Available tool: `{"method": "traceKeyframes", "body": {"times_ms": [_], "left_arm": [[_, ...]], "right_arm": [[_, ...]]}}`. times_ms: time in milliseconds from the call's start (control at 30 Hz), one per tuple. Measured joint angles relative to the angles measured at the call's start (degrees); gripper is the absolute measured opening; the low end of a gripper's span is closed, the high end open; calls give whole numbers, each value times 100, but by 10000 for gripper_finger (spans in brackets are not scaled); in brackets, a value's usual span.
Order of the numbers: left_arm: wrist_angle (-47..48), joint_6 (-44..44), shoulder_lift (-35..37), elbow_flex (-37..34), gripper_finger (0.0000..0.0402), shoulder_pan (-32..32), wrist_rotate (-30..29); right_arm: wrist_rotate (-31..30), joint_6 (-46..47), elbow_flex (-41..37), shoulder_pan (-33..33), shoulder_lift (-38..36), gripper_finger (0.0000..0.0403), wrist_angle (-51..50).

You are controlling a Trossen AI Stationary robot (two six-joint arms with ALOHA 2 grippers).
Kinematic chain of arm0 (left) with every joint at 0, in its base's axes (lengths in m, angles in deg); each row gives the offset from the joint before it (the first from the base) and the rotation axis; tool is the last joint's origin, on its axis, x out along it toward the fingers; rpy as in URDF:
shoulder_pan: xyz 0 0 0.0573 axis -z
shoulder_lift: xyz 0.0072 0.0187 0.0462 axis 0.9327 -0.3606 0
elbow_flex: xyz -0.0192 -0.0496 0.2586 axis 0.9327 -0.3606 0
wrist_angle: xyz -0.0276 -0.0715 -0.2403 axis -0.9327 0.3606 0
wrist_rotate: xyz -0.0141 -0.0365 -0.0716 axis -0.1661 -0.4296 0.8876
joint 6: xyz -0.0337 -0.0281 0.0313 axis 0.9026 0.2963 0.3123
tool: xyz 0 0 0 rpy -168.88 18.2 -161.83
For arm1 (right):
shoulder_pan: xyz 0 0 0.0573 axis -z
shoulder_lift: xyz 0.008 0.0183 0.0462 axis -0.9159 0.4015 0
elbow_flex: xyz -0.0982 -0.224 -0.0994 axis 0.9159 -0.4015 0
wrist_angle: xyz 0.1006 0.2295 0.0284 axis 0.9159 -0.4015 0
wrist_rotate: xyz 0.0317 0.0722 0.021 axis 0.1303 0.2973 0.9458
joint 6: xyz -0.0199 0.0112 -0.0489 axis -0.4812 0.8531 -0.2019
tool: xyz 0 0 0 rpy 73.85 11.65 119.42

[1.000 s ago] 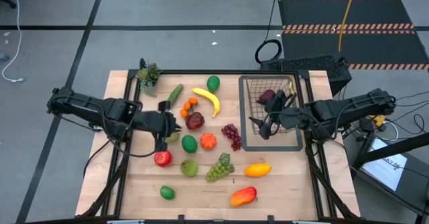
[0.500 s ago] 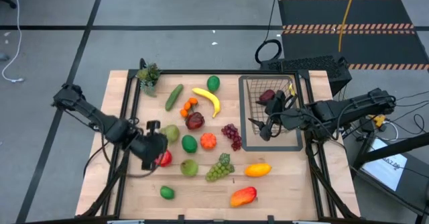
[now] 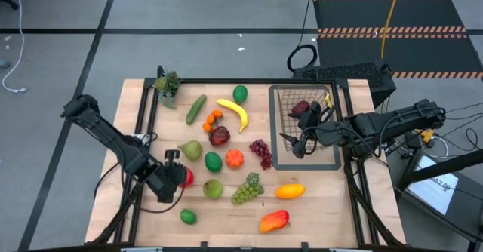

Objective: Build produce basket
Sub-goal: Put the bottom apple into the gold wire basket

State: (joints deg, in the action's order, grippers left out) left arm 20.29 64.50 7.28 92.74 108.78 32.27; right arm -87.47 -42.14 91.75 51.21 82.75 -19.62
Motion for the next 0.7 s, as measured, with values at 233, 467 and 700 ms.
{"method": "traceKeyframes", "body": {"times_ms": [233, 467, 700], "left_arm": [[-206, -88, 0, -267, 145, 12, -1], [-223, -49, 0, -500, 145, 9, -3], [-629, -176, 15, -684, 145, 10, -24]], "right_arm": [[0, 0, 0, 0, 0, 336, 2], [0, -1, 0, 0, 0, 336, 2], [0, 0, 0, 0, 0, 336, 2]]}}
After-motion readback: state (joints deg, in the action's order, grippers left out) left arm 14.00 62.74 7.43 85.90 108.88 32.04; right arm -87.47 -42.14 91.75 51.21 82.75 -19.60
